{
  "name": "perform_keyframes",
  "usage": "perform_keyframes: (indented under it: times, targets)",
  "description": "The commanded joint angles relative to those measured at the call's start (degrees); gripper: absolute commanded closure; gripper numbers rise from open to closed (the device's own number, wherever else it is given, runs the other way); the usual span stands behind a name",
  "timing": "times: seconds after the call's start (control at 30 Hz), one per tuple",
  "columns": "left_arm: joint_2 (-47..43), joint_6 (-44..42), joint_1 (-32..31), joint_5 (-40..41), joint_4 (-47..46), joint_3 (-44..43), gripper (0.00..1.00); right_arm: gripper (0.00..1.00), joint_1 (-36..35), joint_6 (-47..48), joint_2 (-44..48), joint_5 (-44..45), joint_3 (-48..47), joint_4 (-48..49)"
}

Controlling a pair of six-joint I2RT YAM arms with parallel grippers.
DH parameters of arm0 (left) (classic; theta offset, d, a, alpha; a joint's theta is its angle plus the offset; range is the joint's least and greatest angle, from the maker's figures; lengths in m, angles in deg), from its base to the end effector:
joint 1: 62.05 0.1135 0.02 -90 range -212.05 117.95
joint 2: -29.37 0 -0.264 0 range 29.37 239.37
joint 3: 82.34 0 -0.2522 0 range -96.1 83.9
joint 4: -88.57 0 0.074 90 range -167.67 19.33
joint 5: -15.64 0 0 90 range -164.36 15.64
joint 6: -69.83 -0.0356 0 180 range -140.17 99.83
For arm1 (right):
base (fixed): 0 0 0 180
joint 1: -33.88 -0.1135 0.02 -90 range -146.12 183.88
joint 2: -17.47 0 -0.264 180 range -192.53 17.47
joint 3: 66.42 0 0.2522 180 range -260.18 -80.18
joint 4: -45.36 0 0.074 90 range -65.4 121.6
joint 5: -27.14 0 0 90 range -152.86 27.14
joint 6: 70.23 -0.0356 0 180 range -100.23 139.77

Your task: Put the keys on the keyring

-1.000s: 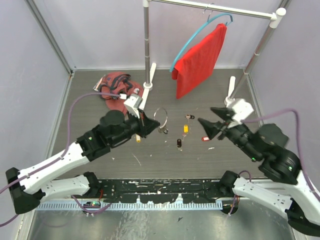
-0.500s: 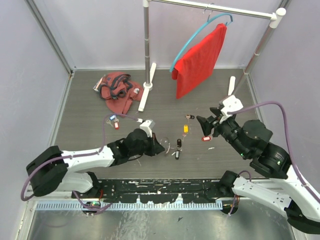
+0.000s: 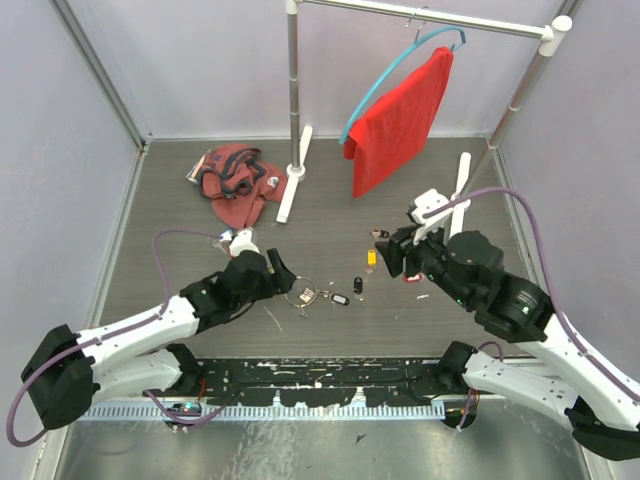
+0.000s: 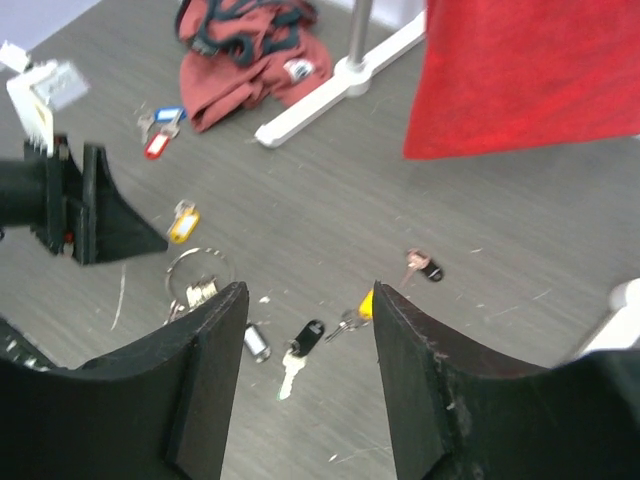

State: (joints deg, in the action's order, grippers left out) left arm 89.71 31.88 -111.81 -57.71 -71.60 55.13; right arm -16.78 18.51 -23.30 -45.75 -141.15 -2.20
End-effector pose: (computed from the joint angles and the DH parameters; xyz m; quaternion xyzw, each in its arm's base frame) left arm 0.1467 -0.1576 0.1998 -0.0816 0.8865 -0.2569 0.3761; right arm 0.0932 0.0972 0.4014 -0.2412 0.7445 0.1626 0.6010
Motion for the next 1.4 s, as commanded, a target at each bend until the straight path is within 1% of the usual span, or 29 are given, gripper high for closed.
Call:
perform_keyframes:
  times: [0.0,0.1,0.2,0.23,0.33,0.4,0.53,0.6,0.67,0.73,0.8,1.0,1.23,1.37]
  targets:
    - [-0.43,-3.0,0.18,7.09,10.18,-3.75,0.23,0.44,-0.06,-7.6,-3.48,-8.02,2.2,0.63]
    - [2.53,-3.38,0.19,3.22,6.69,-2.62,0.2,0.47,-0.06,-11.66,-5.49,-10.86,4.97,2.42]
    - [6.91,-3.45,0.25,0.89,6.52,-3.21,0.2,0.49,-0.03,-14.47,-8.58,-10.9,6.93,3.47]
    - [8.24,-3.57,0.21,0.39,6.49,-3.41,0.21,0.5,-0.06,-14.79,-10.39,-11.97,7.13,3.48]
    - [9.78,-3.97,0.32,-1.25,5.23,-3.06,0.29,0.55,-0.15,-15.56,-15.86,-16.12,7.73,4.54]
    - [9.04,-3.77,0.35,-1.1,5.41,-2.77,0.31,0.6,-0.21,-16.61,-18.36,-17.49,8.76,7.07]
    - [3.62,-2.86,0.45,2.72,6.38,-0.53,0.34,0.62,-0.24,-16.96,-25.55,-20.03,8.35,11.78]
    - [0.75,-2.6,1.18,3.62,6.46,0.93,0.38,0.64,-0.45,-16.62,-30.55,-21.28,6.55,12.76]
    - [-1.24,-2.21,2.41,2.94,6.76,2.07,0.45,0.68,-0.67,-16.21,-35.38,-22.4,5.21,14.23]
    - [-2.11,-1.77,3.54,2.01,7.25,3.12,0.48,0.72,-0.73,-15.48,-40.3,-23.32,3.47,15.28]
    - [-2.81,-1.35,3.96,1.25,7.25,4.07,0.48,0.74,-0.87,-13.9,-44.68,-23.99,1.15,15.1]
    - [-5.26,-1.1,4.18,0.13,5.73,5.85,0.48,0.76,-0.85,-10.88,-54.45,-23.4,-4.62,14.24]
    - [-6.13,-1.55,4.25,-0.07,5.52,6.06,0.47,0.77,-0.9,-9.3,-59.68,-23.32,-8.19,13.4]
    - [-6.58,-1.88,4.32,0.04,5.61,6.12,0.47,0.79,-0.86,-9.11,-61.66,-24.09,-9.58,12.69]
